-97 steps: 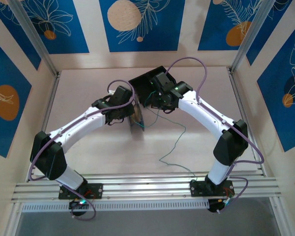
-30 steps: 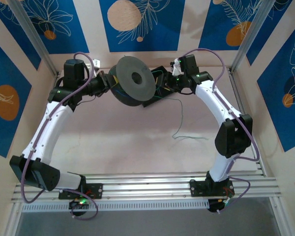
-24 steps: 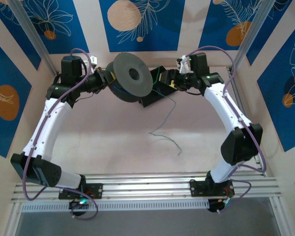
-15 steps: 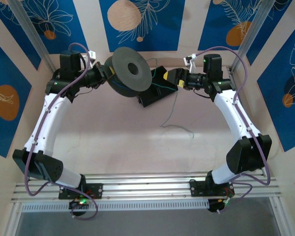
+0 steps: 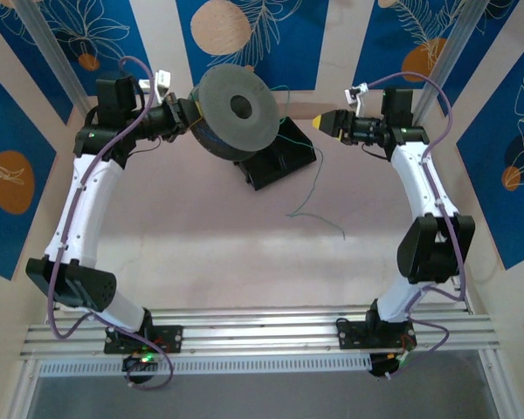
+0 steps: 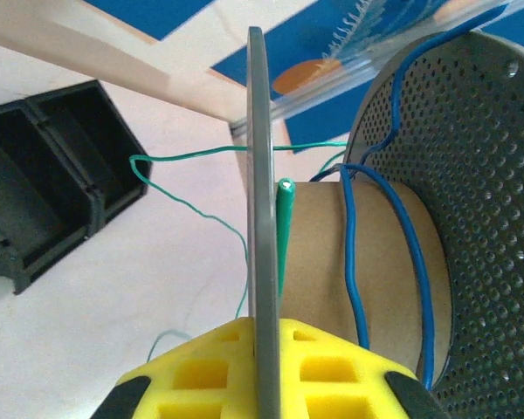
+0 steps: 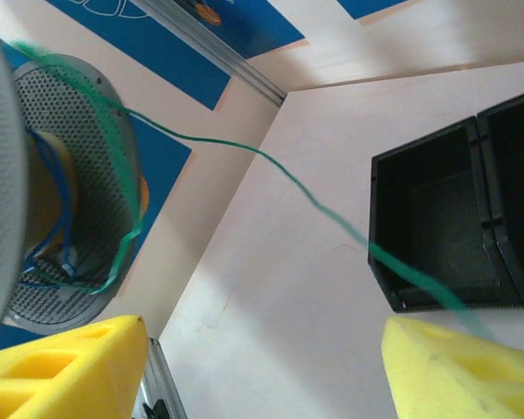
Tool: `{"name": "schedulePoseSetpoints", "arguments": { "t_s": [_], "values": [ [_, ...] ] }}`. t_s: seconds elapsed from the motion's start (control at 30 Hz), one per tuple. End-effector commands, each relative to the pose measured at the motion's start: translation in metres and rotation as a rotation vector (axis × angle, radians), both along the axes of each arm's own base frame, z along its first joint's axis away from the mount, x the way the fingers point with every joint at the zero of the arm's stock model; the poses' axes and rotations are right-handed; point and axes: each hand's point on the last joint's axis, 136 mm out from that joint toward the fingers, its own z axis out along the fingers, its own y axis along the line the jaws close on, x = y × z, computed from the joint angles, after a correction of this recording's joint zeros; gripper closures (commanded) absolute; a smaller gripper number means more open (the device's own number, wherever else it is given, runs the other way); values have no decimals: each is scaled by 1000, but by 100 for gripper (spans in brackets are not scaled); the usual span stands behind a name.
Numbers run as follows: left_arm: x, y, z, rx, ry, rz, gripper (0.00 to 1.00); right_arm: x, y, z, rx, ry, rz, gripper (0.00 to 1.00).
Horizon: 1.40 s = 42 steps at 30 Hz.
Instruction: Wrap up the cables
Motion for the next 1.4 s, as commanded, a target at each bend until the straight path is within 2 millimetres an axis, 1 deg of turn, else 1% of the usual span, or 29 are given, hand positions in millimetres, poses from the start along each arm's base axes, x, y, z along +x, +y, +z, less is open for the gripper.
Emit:
{"name": "schedulePoseSetpoints", "arguments": {
  "t_s": [0.0,0.1,0.2,0.3,0.37,0.53,0.67,0.83,0.93,1.03,1.1,1.23,1.3,1.37],
  "values": [
    [-18,-8,51,-80,-151,-124,100,0,6,6,45,-13,86,32],
    [-22,-11,59,-101,-167,-159,100,12,7,6,40,-76,95,33],
    [-26,-13,64,-117,-176,-186,100,22,15,9,67,-91,133,34],
    [-28,-13,66,-127,-178,-198,100,28,31,10,98,-62,195,35],
    [-28,-14,66,-132,-175,-203,100,29,44,8,127,-27,249,36],
    [-27,-15,67,-135,-176,-207,100,25,73,11,181,8,366,37],
    [-28,-15,66,-135,-175,-211,100,20,90,17,211,14,443,37],
    [-28,-15,66,-135,-178,-211,100,17,104,15,226,45,497,39],
    [-28,-15,65,-135,-176,-211,100,16,110,13,235,62,519,41],
    [-28,-15,65,-135,-176,-212,100,15,114,13,240,64,536,44],
    [-28,-14,64,-136,-174,-209,100,15,115,15,242,64,541,50],
    [-28,-15,63,-140,-173,-213,100,17,119,17,245,66,553,67],
    [-30,-16,61,-142,-169,-219,100,19,121,15,241,66,550,81],
    [-32,-16,60,-142,-166,-226,100,22,121,13,235,68,544,99]
  ]
}}
